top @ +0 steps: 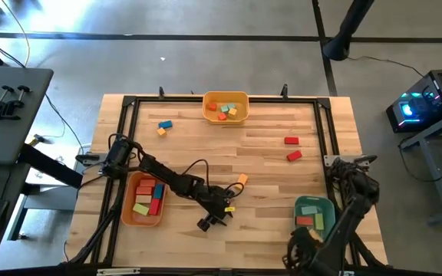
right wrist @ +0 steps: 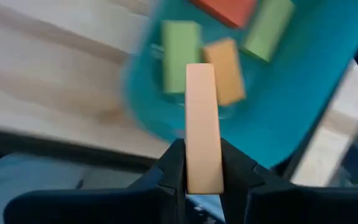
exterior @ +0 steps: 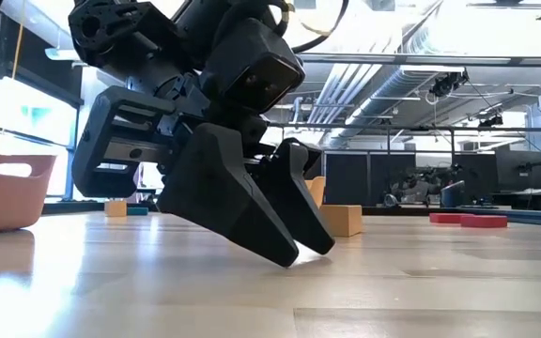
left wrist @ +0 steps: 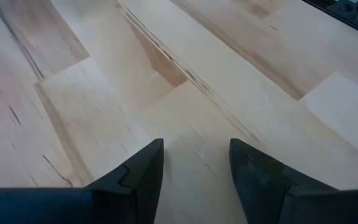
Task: Sort blocks by size
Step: Put the thin yellow block into the green bin, then put the small yellow block into the yellow bin
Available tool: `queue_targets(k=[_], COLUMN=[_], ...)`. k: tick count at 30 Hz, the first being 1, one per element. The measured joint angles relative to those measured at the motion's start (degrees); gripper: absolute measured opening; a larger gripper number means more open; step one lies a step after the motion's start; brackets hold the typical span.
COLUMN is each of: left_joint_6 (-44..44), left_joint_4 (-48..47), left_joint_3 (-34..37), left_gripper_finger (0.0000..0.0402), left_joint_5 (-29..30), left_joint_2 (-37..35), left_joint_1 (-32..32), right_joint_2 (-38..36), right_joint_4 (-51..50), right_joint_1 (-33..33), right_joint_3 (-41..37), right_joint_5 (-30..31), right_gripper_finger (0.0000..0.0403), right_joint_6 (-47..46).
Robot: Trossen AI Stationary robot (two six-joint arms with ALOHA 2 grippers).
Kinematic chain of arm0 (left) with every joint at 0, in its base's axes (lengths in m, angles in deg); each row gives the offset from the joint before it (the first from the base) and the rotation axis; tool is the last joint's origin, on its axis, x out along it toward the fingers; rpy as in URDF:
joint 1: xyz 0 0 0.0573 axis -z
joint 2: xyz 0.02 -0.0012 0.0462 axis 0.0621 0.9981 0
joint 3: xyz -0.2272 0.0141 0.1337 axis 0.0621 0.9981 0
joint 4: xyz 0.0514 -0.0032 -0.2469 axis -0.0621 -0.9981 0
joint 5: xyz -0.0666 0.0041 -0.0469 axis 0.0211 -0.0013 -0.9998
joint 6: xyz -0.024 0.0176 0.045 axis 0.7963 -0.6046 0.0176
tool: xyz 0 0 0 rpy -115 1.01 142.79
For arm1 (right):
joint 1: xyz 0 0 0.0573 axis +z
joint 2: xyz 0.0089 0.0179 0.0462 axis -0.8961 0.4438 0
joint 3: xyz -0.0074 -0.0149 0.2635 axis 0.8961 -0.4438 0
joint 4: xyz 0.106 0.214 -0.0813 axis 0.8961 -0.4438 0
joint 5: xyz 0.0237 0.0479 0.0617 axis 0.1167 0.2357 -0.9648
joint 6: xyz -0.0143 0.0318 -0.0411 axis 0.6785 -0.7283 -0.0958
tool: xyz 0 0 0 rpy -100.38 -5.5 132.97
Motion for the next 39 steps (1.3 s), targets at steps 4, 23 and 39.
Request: queue_targets(k=[4,23,39], left_joint_6=[0.1,-2.1,5.8], left_joint_4=[-0.1,-13.9,-26.1], left_joint_3=[0.0,0.0,13.4], left_gripper_finger=[0.0170,0.0170,0.0170], left_joint_5=[0.0,12.8,32.9], left_joint_2=[0.0,-13.5,-42.2], left_joint_1=[0.0,-2.9,-9.2], right_joint_2=[0.0,-2.0,-10.4], right_joint_4=[0.1,1.6,2.6], right_joint_1=[1.1,-1.2,1.1], right_joint_3=[-6.2,-10.8,-11.7], right_joint_5=[-2.0,-0.7,64.0], right_gripper_finger=[0.0055,0.0183,0.0245], right_joint_6=[-3.8,1.0,11.8])
